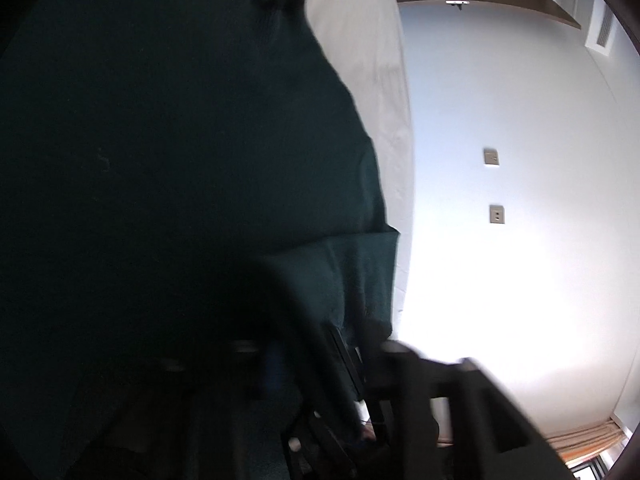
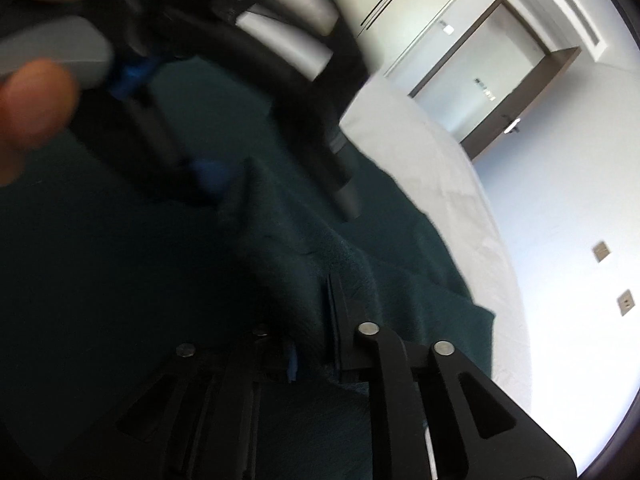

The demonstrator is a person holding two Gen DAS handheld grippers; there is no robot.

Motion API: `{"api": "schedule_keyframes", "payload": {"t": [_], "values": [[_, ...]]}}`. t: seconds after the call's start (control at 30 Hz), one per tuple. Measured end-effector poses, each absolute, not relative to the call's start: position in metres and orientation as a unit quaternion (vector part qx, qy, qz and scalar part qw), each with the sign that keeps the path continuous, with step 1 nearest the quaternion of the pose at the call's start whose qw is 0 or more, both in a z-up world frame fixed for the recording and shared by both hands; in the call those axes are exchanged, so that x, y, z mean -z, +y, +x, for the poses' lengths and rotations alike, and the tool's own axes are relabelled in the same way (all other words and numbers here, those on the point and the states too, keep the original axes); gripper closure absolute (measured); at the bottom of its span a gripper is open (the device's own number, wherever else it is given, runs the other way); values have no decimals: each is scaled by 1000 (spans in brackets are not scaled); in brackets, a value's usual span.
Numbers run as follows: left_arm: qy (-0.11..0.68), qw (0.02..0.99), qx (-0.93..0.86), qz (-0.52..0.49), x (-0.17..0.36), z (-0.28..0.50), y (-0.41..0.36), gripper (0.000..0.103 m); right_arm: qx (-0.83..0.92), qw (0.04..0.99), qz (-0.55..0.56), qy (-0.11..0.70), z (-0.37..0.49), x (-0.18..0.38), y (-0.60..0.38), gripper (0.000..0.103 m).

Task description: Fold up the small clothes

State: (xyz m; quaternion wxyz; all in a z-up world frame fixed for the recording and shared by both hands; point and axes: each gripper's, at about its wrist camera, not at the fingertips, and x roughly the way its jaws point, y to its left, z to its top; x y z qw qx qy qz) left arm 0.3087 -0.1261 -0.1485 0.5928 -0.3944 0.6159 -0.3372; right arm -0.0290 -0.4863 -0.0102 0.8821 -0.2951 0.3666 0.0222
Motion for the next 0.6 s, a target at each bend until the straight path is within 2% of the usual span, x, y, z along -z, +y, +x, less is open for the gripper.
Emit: {"api": "schedule_keyframes", "payload": {"t": [0.03,0.13,0.17,0.2,0.27,0.37,0.53,0.6], "values": [[614,592,337,-399,148,309,-124,96,-25,884,-287,369,-29,10,-490,89],[604,613,336,-384,139,309,-116,96,-45,901,-203,381,-26,-4,-525,77],[601,620,335,-377,134,311,-112,96,-55,910,-143,385,-26,-11,-543,67],[596,630,334,-369,126,312,-106,96,-60,916,-94,386,-26,-16,-560,45],[582,655,329,-352,108,315,-90,96,-58,927,7,369,-27,-24,-597,22],[566,688,315,-328,86,322,-60,96,-44,920,134,366,-20,-20,-647,21],[557,734,267,-280,69,341,-14,96,-14,882,259,393,6,14,-704,21],[559,744,247,-270,71,346,2,96,-13,877,286,386,-13,25,-710,22]]}}
